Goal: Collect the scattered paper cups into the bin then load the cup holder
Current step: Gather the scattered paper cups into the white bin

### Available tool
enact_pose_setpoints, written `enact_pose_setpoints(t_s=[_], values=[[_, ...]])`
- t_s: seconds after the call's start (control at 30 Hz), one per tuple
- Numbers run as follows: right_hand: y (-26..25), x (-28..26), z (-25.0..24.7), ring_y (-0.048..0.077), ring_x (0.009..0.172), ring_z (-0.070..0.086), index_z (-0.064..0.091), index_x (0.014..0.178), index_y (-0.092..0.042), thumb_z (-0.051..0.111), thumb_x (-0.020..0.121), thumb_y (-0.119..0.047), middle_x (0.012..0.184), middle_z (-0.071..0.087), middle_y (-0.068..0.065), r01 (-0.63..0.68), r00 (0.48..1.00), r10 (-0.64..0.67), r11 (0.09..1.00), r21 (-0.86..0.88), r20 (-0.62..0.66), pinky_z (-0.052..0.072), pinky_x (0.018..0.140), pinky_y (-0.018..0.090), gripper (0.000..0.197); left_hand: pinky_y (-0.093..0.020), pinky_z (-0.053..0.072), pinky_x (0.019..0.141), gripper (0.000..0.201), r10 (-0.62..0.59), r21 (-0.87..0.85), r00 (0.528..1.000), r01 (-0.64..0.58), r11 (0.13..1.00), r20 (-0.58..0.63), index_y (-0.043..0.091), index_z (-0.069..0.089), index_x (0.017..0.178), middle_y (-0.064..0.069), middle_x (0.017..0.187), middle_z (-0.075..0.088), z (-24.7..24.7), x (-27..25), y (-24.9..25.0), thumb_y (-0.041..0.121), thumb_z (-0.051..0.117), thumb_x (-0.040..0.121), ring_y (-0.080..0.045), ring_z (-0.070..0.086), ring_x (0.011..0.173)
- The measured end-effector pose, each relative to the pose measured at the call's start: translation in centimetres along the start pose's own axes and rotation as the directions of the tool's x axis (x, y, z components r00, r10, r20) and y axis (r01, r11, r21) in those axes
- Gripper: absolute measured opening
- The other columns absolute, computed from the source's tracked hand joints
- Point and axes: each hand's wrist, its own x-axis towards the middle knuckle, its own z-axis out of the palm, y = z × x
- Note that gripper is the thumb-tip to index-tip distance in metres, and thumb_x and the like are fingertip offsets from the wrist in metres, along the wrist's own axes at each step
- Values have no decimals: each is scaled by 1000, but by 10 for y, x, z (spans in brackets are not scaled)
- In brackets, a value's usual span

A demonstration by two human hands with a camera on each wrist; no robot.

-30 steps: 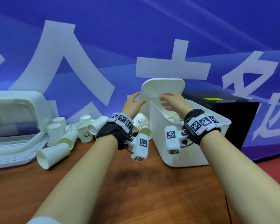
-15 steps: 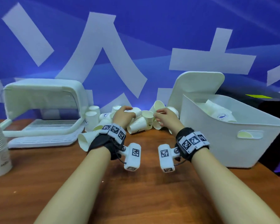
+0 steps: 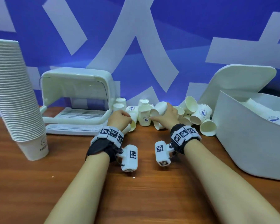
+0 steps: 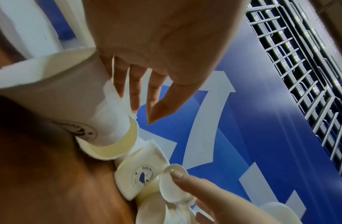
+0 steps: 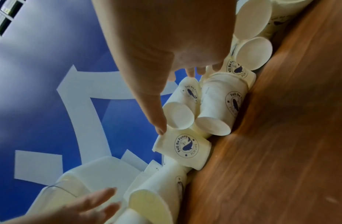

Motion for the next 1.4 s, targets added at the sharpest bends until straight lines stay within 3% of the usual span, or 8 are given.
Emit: enact_pose_setpoints(t_s=[0.27, 0.5, 0.7, 0.83, 1.0, 1.17, 1.3, 1.4], values=[[-2, 20, 9, 27, 147, 11, 6, 153, -27, 82, 61, -47, 160, 10, 5, 42, 997, -52, 988, -150, -62, 18, 117, 47, 121, -32, 48, 91, 44, -59, 120, 998, 60, 991, -11, 20, 62, 113, -2, 117, 61, -7, 13, -13, 4, 74, 73, -21, 57, 111], [2, 21, 8, 32, 130, 40, 19, 149, -26, 82, 65, -42, 142, 31, 13, 31, 989, -50, 990, -135, -141, 34, 109, 46, 106, -25, 41, 69, 30, -34, 261, 992, 64, 963, -118, 19, 58, 108, -7, 107, 59, 3, 15, -21, 7, 63, 81, -21, 57, 89], [3, 16, 2, 26, 115, 52, 22, 149, -21, 81, 68, -34, 140, 27, 8, 113, 984, -120, 992, -56, -134, 42, 90, 30, 102, -37, 46, 92, 45, -74, 357, 993, 104, 929, -95, 17, 51, 122, -10, 122, 58, 6, 10, -19, 10, 66, 81, -29, 55, 113], [-2, 9, -4, 23, 117, 49, 20, 151, -18, 80, 69, -33, 141, 25, 8, 158, 978, -159, 987, -14, -134, 36, 88, 24, 102, -36, 48, 92, 55, -30, 240, 993, 56, 969, -113, 13, 51, 127, -11, 123, 60, -2, 4, -17, 6, 68, 76, -29, 58, 112], [-11, -4, -21, 14, 105, 45, 19, 151, -17, 81, 71, -31, 140, 25, 8, 244, 965, -237, 969, 49, -113, 31, 93, 19, 102, -31, 45, 84, 74, -74, -116, 995, 81, 990, 69, 17, 45, 136, -6, 127, 49, -22, 3, 6, 14, 79, 70, -24, 53, 108], [-20, -19, -55, 14, 109, 45, 22, 150, -17, 80, 73, -33, 137, 25, 6, 277, 956, -263, 955, 109, -129, 31, 96, 18, 98, -48, 57, 85, 75, -9, -500, 983, 102, 860, 184, 21, 56, 123, -9, 121, 63, -9, -26, 30, 13, 80, 52, -26, 66, 102], [-22, -36, -99, 14, 99, 46, 34, 143, -11, 77, 75, -34, 133, 27, 5, 319, 925, -303, 947, 33, -230, 33, 89, 17, 84, -41, 55, 80, 62, 27, -669, 986, 90, 738, 163, 15, 56, 120, -10, 117, 65, 11, -43, 63, 5, 78, 63, -21, 66, 93], [-15, -47, -139, 21, 120, 43, 35, 142, -8, 76, 73, -40, 133, 28, 6, 374, 871, -368, 926, -46, -326, 35, 95, 21, 86, -42, 54, 85, 60, 88, -753, 984, 57, 656, 152, 17, 52, 116, -13, 121, 63, 32, -52, 100, 3, 78, 64, -24, 66, 101]])
